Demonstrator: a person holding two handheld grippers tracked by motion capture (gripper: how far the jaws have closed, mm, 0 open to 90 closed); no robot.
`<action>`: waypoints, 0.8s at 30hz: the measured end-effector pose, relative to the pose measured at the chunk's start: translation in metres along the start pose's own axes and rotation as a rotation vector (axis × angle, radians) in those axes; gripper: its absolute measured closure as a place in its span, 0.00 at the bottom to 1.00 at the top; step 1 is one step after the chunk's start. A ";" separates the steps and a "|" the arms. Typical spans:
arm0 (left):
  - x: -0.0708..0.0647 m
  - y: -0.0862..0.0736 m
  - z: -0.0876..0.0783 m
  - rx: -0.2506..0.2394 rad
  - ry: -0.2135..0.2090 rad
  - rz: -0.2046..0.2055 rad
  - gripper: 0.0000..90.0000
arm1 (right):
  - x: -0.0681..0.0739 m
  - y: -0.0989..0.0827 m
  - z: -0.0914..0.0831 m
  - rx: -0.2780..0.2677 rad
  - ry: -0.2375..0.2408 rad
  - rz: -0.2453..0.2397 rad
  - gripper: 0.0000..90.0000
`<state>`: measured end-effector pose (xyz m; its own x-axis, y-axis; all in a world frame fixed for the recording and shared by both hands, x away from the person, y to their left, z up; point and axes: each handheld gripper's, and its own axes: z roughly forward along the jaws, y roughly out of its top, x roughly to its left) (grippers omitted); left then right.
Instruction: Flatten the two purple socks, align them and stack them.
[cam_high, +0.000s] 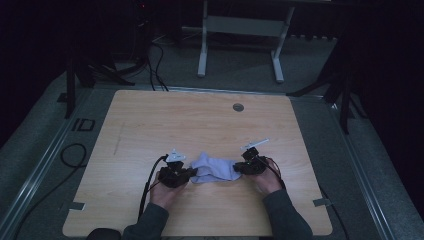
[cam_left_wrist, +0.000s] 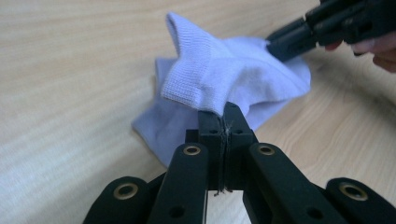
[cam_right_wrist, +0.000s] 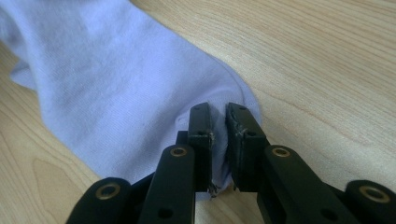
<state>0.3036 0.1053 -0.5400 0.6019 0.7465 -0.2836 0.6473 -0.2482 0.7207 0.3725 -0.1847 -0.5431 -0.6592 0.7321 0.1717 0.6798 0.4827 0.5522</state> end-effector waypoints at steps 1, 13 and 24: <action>0.000 -0.002 0.001 0.006 -0.001 -0.004 0.98 | 0.000 0.000 0.000 0.000 0.000 0.001 0.89; 0.001 -0.006 -0.001 0.042 -0.051 -0.043 0.98 | 0.000 0.000 0.000 -0.003 0.001 0.005 0.89; 0.003 -0.011 0.008 0.124 0.014 -0.028 0.98 | 0.001 -0.001 0.000 -0.003 -0.004 0.004 0.89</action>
<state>0.3018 0.1056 -0.5536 0.5766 0.7626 -0.2932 0.7174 -0.3008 0.6283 0.3716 -0.1844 -0.5435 -0.6556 0.7356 0.1708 0.6811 0.4783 0.5544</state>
